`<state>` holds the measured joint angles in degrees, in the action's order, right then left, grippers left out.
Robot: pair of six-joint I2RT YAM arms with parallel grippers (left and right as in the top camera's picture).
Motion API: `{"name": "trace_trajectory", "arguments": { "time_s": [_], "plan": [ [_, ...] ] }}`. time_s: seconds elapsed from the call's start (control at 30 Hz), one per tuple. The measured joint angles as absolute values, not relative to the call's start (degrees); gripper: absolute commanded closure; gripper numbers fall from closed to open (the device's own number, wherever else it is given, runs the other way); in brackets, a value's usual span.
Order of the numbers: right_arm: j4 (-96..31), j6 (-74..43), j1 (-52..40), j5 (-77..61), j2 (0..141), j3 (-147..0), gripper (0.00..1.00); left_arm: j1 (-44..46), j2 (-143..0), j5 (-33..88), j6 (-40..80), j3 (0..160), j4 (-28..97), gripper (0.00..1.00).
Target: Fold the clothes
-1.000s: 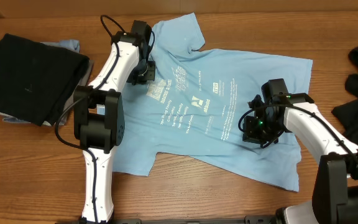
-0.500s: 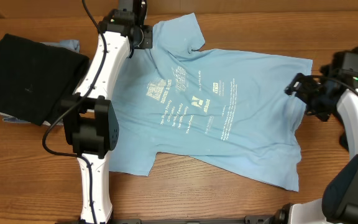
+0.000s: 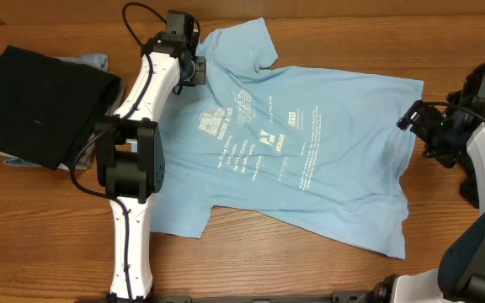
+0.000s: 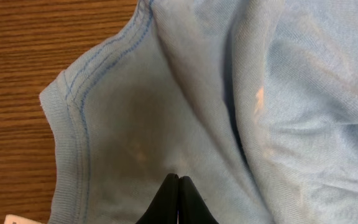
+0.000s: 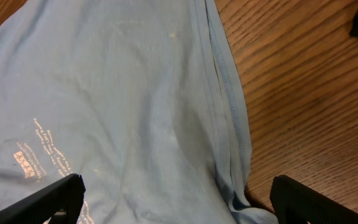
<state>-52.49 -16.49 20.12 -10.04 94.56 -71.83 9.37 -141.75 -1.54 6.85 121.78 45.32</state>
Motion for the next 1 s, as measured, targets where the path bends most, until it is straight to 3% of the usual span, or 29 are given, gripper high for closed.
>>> {"name": "trace_trajectory", "arguments": {
  "time_s": [0.3, 0.67, 0.87, 1.0],
  "plan": [
    [-52.49, -16.49, 20.12, -10.04, 94.56, -71.83, 0.00, 9.37, -143.68, -1.72, 6.85, 122.21, 49.06, 0.96],
    [-52.51, -16.49, 20.12, -10.04, 94.56, -71.83, 0.00, 9.39, -143.79, -9.50, 10.81, 124.18, 67.18, 0.96],
    [-52.49, -16.49, 20.10, -10.04, 94.56, -71.83, 0.00, 9.39, -143.70, -10.20, 11.94, 125.43, 69.47, 0.96],
    [-52.51, -16.49, 20.10, -10.04, 94.56, -71.83, 0.00, 9.37, -142.34, -7.90, 12.14, 132.55, 66.43, 0.85]
  ]
}}
